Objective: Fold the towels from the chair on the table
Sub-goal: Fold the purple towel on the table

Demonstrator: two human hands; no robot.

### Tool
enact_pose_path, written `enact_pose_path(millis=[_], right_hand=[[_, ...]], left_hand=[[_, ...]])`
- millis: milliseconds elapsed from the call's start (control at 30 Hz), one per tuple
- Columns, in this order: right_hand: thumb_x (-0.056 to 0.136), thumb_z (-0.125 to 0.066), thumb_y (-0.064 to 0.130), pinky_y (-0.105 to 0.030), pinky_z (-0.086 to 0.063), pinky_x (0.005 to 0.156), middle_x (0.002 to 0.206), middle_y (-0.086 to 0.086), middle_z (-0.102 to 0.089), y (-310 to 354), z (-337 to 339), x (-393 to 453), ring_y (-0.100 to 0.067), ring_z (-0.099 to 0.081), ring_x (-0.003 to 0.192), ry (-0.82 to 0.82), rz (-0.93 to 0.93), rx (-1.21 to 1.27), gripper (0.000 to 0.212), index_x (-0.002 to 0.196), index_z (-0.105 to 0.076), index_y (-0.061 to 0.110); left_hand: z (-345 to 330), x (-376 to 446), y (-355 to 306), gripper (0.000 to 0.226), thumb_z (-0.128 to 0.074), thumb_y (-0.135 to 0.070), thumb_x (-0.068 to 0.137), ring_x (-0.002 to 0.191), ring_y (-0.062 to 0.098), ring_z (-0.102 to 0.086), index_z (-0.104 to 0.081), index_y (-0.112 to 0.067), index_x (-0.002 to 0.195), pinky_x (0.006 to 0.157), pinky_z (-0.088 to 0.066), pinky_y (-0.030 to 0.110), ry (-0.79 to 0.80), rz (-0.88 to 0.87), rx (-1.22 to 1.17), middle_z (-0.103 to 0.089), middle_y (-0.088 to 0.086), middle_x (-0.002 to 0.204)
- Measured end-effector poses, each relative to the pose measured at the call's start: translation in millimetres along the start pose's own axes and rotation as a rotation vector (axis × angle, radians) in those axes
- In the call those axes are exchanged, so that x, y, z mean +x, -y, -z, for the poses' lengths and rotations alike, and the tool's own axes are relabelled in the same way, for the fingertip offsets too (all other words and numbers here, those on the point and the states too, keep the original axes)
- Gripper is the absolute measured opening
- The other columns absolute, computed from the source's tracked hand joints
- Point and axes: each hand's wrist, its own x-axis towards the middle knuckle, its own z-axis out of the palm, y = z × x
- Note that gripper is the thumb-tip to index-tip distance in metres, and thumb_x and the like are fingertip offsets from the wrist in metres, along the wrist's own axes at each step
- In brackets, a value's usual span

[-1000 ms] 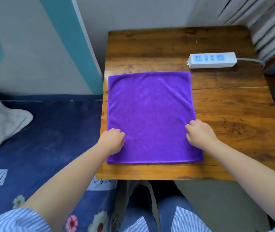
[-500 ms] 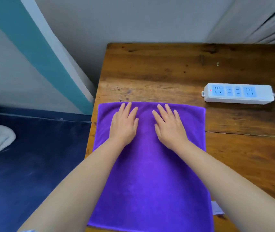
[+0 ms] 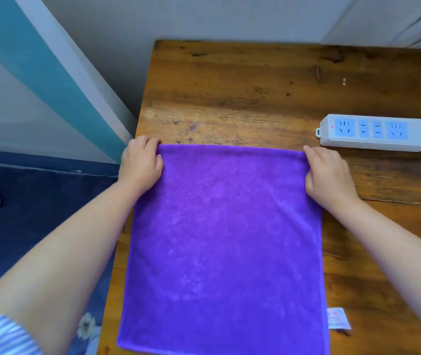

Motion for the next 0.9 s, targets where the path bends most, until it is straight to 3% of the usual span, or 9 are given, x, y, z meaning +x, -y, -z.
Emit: enact_pose_path(millis=[67, 233, 500, 700, 900], right_hand=[[0.082, -0.049, 0.001, -0.045, -0.039, 0.085, 0.112, -0.022, -0.057, 6, 4, 2, -0.039, -0.047, 0.105, -0.022, -0.070, -0.071, 0.040, 0.122, -0.051, -0.001], [0.082, -0.050, 0.001, -0.041, -0.039, 0.078, 0.096, -0.020, -0.059, 15, 16, -9, -0.035, -0.048, 0.094, -0.098, -0.175, -0.064, 0.017, 0.093, -0.062, -0.003], [0.073, -0.050, -0.009, -0.041, -0.033, 0.078, 0.095, -0.025, -0.058, 21, 25, -85, -0.041, -0.046, 0.097, -0.227, -0.235, -0.012, 0.018, 0.086, -0.061, -0.005], [0.065, -0.049, -0.012, -0.041, -0.031, 0.074, 0.091, -0.027, -0.054, 40, 8, -176, -0.041, -0.045, 0.093, -0.198, -0.284, -0.054, 0.017, 0.079, -0.056, -0.007], [0.064, -0.050, -0.013, -0.042, -0.028, 0.072, 0.089, -0.028, -0.055, 42, -1, -237, -0.042, -0.045, 0.091, -0.218, -0.318, -0.056, 0.016, 0.079, -0.054, -0.009]], left_hand=[[5, 1, -2, 0.037, -0.046, -0.006, 0.087, 0.113, 0.040, -0.042, -0.052, -0.001, 0.123, 0.094, -0.036, 0.045, 0.001, 0.027, -0.023, -0.052, 0.024, 0.121], [15, -16, 1, 0.020, -0.050, -0.002, 0.085, 0.101, 0.040, -0.046, -0.063, 0.005, 0.098, 0.082, -0.038, 0.043, -0.047, -0.057, -0.097, -0.056, 0.026, 0.100], [28, -88, 23, 0.014, -0.055, 0.004, 0.080, 0.091, 0.039, -0.050, -0.062, 0.006, 0.092, 0.073, -0.039, 0.044, -0.105, -0.222, -0.054, -0.058, 0.025, 0.090], [32, -180, 27, 0.008, -0.046, 0.002, 0.048, 0.048, 0.033, -0.051, -0.050, 0.005, 0.054, 0.047, -0.041, 0.034, -0.103, -0.500, -0.036, -0.052, 0.021, 0.050], [22, -235, 31, 0.006, -0.044, 0.003, 0.039, 0.035, 0.030, -0.044, -0.042, 0.001, 0.044, 0.047, -0.026, 0.023, -0.084, -0.539, -0.010, -0.043, 0.017, 0.039]])
